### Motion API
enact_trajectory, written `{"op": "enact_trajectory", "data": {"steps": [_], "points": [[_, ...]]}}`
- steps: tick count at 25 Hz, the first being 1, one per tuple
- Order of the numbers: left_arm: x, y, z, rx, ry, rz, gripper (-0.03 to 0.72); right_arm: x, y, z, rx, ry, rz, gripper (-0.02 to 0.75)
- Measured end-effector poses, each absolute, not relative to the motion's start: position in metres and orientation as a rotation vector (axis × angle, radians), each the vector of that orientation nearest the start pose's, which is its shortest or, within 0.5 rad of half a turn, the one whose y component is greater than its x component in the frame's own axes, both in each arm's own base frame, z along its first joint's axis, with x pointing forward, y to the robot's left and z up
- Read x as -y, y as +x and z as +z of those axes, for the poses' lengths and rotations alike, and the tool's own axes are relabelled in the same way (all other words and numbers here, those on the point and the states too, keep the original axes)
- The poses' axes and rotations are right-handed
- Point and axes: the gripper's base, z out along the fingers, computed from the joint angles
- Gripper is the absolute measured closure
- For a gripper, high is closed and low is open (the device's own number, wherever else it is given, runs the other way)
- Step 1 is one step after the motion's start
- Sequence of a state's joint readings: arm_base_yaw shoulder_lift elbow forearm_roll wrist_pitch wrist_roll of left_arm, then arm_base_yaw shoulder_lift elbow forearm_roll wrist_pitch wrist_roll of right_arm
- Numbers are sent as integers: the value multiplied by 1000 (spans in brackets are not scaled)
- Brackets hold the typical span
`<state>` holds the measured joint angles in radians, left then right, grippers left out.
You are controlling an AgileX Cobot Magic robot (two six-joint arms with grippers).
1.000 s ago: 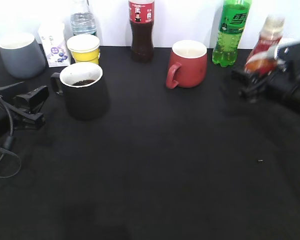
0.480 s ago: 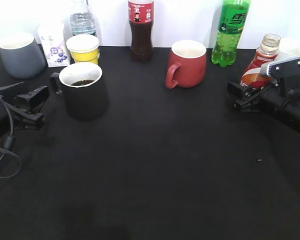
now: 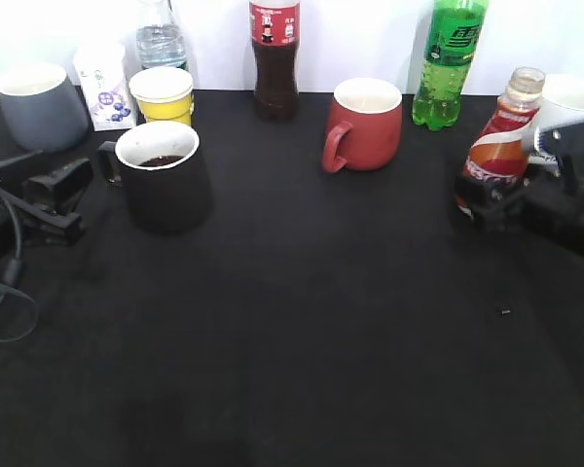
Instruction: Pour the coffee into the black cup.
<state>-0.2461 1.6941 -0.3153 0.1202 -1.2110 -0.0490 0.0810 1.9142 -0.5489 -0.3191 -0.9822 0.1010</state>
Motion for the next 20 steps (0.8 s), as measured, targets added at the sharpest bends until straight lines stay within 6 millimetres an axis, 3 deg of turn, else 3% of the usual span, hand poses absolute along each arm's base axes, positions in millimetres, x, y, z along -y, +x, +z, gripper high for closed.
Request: {"op": "enact_trajectory", "data": {"steps": [3, 8, 13, 16, 18, 20], "points": [[70, 240, 164, -1682, 289, -273, 288, -47, 287, 124, -1858, -331, 249, 139], [66, 229, 173, -1819, 293, -248, 288, -42, 274, 138, -1965, -352, 185, 140], [56, 209, 174, -2119, 183, -237, 288, -33, 257, 170, -2075, -272, 132, 141], [51, 205, 196, -2338, 84, -208, 305, -32, 252, 183, -2064, -196, 157, 141], [50, 200, 235, -2424, 67, -195, 335, -29, 248, 207, -2059, -146, 138, 141], [46, 183, 267, -2392, 65, -201, 337, -33, 234, 239, -2042, -150, 117, 141]]}}
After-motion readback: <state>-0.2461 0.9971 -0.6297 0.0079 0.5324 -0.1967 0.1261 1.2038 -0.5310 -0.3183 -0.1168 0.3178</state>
